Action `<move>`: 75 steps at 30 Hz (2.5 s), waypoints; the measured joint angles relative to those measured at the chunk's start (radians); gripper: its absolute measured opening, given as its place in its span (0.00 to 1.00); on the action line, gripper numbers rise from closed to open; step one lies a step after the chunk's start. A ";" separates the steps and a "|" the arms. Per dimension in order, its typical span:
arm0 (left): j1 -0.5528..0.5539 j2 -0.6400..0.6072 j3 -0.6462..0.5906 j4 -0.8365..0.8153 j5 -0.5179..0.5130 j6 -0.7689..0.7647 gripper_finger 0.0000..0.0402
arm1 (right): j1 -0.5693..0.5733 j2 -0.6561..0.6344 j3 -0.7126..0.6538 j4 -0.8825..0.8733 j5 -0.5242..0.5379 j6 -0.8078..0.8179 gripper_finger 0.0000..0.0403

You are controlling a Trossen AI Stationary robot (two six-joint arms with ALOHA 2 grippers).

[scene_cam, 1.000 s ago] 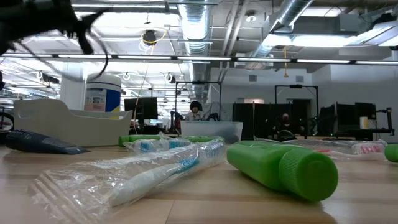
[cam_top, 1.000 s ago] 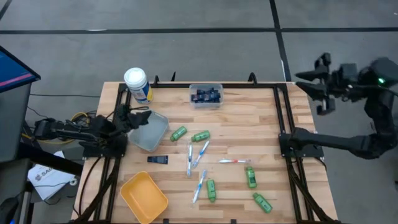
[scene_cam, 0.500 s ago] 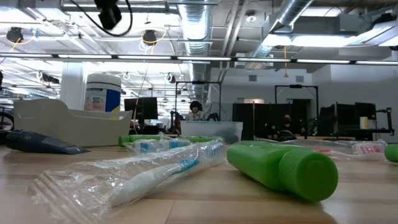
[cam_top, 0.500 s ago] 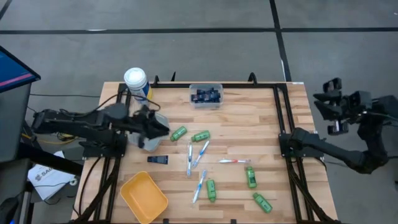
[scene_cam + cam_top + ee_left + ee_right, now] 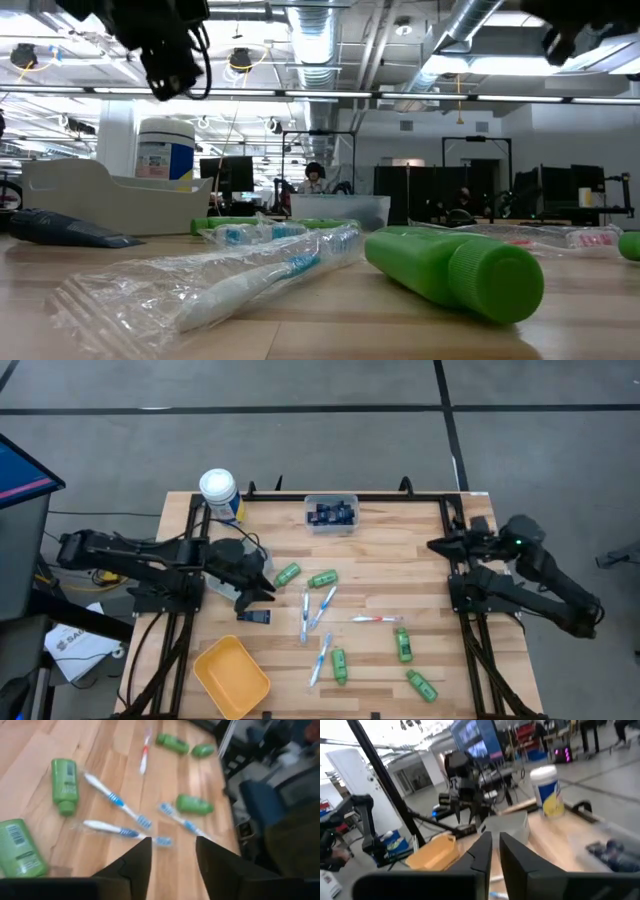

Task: Pick & Place Travel size toiletries
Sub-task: Put the blue shave cream into the transparent bin

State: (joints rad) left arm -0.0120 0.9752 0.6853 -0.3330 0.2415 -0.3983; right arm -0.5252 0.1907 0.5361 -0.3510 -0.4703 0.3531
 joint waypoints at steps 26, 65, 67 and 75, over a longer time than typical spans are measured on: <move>-0.324 0.314 0.000 -0.166 -0.210 0.155 0.51 | 0.161 0.038 -0.183 -0.065 0.130 0.127 0.00; -0.334 0.526 0.001 -0.233 -0.312 0.044 0.73 | 0.165 0.038 -0.183 -0.069 0.132 0.216 0.00; -0.334 0.512 -0.001 -0.237 -0.308 0.041 0.71 | 0.165 0.038 -0.183 -0.069 0.132 0.215 0.00; -0.334 0.484 -0.001 -0.232 -0.306 0.040 0.51 | 0.165 0.038 -0.183 -0.087 0.132 0.214 0.00</move>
State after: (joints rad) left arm -0.3458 1.4593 0.6846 -0.5651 -0.0647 -0.3582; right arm -0.3603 0.2291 0.3531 -0.4383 -0.3382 0.5674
